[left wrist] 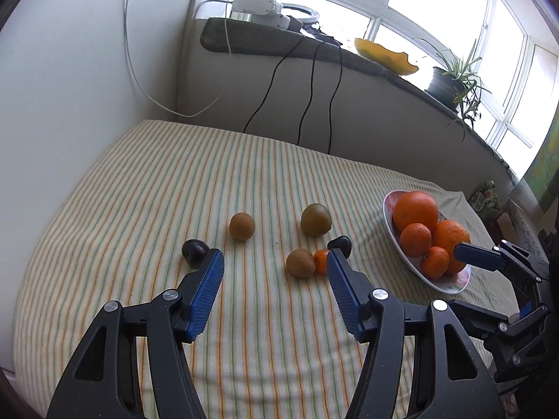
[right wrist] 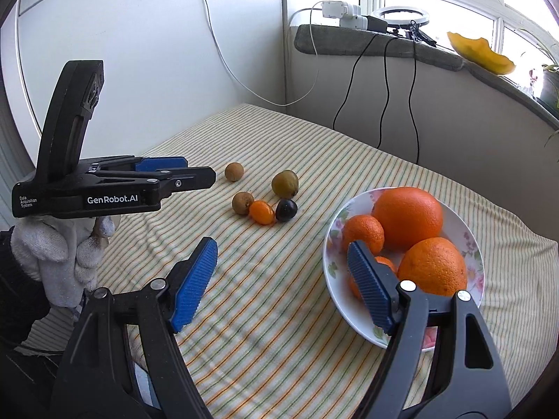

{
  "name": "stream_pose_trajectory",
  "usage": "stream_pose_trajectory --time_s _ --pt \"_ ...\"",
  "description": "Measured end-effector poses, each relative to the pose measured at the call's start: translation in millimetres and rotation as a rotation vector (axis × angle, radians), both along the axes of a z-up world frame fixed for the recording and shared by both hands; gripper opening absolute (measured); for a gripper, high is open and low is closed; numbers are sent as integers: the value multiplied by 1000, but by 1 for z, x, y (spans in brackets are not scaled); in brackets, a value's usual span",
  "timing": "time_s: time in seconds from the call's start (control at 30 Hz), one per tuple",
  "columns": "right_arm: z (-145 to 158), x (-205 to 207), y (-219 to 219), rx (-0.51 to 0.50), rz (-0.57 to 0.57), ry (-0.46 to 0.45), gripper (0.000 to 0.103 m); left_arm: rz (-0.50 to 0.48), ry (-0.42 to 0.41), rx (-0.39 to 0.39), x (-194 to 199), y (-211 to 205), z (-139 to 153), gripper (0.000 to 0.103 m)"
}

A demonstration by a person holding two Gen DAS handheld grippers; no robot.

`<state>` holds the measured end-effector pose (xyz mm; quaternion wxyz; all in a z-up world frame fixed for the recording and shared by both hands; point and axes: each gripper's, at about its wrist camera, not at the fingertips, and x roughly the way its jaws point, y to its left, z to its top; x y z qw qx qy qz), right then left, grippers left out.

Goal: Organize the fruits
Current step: 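Move the left tool to a dark plum while the right tool moves to a small brown kiwi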

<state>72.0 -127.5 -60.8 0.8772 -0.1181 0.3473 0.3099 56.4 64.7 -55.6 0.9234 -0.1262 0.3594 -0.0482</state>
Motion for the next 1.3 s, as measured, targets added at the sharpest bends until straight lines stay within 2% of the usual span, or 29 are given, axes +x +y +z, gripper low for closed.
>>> stream_pose_trajectory --time_s 0.13,0.33,0.67,0.93,1.07,1.3 --pt "-6 3 12 22 34 33 79 50 17 1 -2 20 -7 60" --pt "-13 15 34 34 96 84 63 81 35 -9 0 40 -18 60" --pt "-27 38 87 -78 200 96 49 60 61 -23 11 43 -29 58" --pt "-46 64 103 -148 206 119 46 50 83 -19 20 46 -35 57" --pt "-53 73 107 -170 211 135 39 37 96 -9 26 45 -38 52" --pt "-59 79 114 -200 224 140 38 27 104 0 34 45 -40 46"
